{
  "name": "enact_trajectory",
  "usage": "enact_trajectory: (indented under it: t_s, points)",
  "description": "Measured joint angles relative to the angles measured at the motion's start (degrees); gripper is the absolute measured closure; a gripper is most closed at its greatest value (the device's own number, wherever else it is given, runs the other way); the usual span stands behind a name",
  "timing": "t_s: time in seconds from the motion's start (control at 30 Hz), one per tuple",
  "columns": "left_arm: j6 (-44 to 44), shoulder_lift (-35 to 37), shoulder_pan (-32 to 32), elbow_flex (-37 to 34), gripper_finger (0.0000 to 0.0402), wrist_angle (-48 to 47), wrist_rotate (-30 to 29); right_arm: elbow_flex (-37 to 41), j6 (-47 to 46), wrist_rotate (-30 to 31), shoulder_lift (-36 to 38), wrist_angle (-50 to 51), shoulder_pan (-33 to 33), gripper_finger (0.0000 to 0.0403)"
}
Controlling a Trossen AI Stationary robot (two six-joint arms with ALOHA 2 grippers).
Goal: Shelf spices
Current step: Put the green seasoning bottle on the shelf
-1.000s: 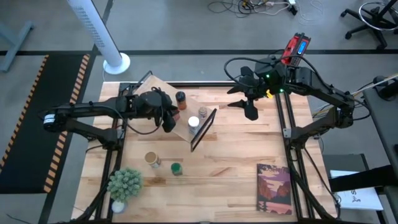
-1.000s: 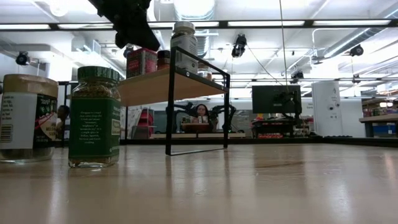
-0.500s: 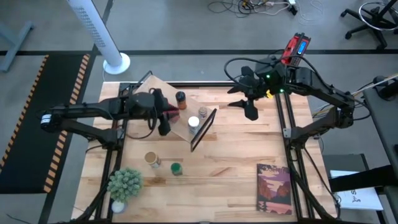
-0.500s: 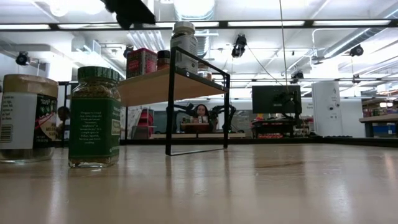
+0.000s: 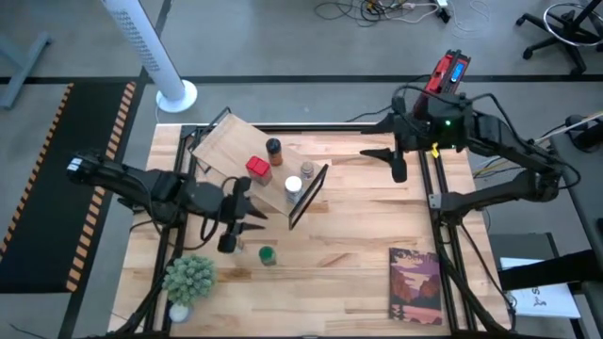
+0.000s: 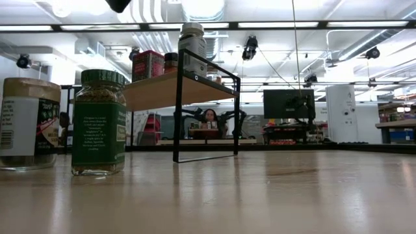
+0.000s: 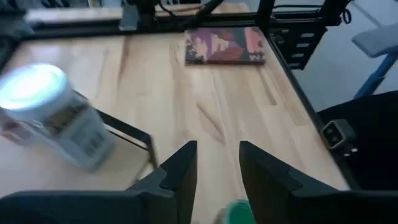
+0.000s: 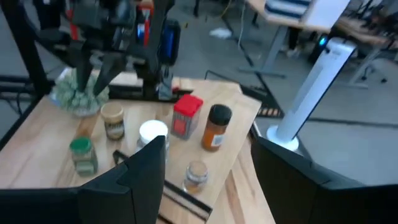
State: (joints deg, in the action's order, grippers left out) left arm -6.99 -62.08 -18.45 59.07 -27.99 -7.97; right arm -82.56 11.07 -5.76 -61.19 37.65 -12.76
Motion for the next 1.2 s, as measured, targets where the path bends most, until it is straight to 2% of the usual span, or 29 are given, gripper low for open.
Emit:
enact_trajectory:
  t_s: [0.23,0.4,0.63,0.83,1.03,1.2]
  points:
    - [-4.52,-5.79,-3.64,0.02,0.0276,0.02,-0.02,16.73,-3.47,-0.04,6.0,-12.07,2.35,0.019]
    - [-5.77,-9.7,-5.53,0.04,0.024,0.07,-0.02,27.19,-6.33,0.53,9.04,-19.02,5.84,0.019]
    - [-10.69,-14.26,-6.84,0.04,0.0193,-0.97,-0.02,38.24,-12.46,9.87,11.25,-26.01,13.8,0.019]
    - [-13.7,-17.48,-7.5,0.04,0.0182,-1.46,-0.07,46.67,-16.31,14.89,9.99,-40.57,22.4,0.019]
    - [-14.97,-19.2,-8.15,0.04,0.0182,-2.14,-0.4,49.25,-15.57,28.12,8.53,-44.3,28.61,0.019]
    - [-15.01,-20.73,-8.18,0.08,0.0182,-3.14,-1.39,49.41,-15.12,29.84,8.5,-43.65,29.16,0.019]
